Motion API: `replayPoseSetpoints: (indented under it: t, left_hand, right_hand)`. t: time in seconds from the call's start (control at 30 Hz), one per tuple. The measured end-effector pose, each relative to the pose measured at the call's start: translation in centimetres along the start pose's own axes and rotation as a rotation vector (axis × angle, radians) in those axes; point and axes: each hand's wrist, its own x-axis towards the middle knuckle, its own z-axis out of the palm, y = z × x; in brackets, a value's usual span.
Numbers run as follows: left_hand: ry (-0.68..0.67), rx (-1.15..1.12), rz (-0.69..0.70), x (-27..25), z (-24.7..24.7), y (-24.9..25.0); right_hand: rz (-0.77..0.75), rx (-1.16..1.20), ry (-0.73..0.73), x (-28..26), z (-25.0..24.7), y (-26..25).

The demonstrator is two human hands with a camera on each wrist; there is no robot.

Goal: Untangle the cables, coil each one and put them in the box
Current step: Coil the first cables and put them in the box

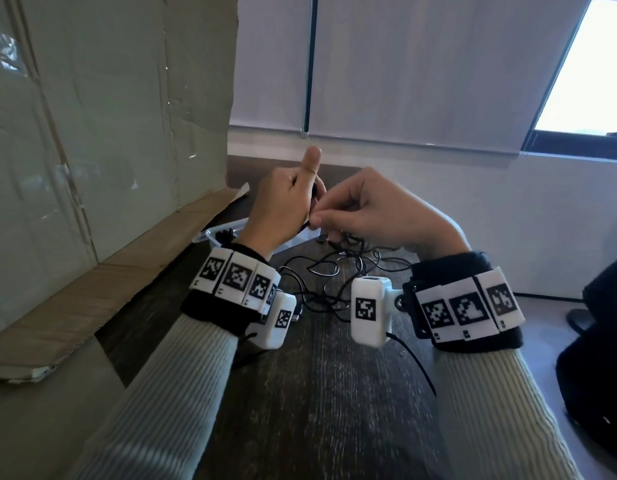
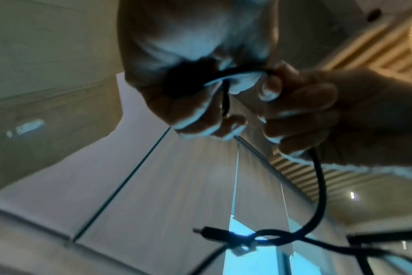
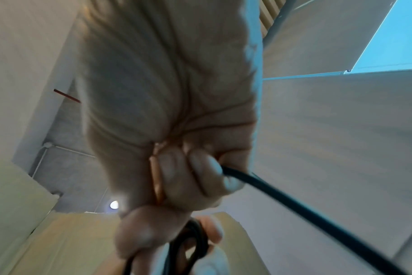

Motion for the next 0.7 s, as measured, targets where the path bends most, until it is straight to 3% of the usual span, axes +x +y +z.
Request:
replayPoseSetpoints:
  t: [0.13, 0.23, 0.3, 0.4, 0.47, 0.57, 0.7]
  left_hand:
    - [-0.354, -0.157, -0.200, -0.6, 0.1, 1.1]
    - [-0.526, -0.199, -0.209, -1.0, 0.1, 1.6]
    - [-0.569, -0.200, -0.168, -1.2, -0.1, 1.8]
    - [-0.534, -0.175, -0.131, -1.1, 0.0, 1.7]
    - [-0.476, -0.290, -0.159, -1.0, -0.1, 1.6]
    - [-0.306, -0.469, -0.215, -0.5, -0.9, 1.8]
    - [-0.107, -0.651, -0.252, -0.1, -0.6, 2.1]
  right_hand:
    - [-0.020, 0.101, 0.253, 0.2, -0.3, 0.6]
    - [-0.020, 0.108, 0.429, 0.6, -0.5, 1.6]
    - [-0.009, 0.157, 0.473, 0.5, -0.9, 1.9]
    - [0.000, 0.239, 0.437, 0.0, -1.3, 2.0]
    - [0.033, 0.288, 0.495, -0.3, -1.6, 2.3]
    - [0.084, 0.365, 0.615, -0.7, -2.7, 3.1]
    - [0.087, 0.424, 0.625, -0.5, -2.5, 2.9]
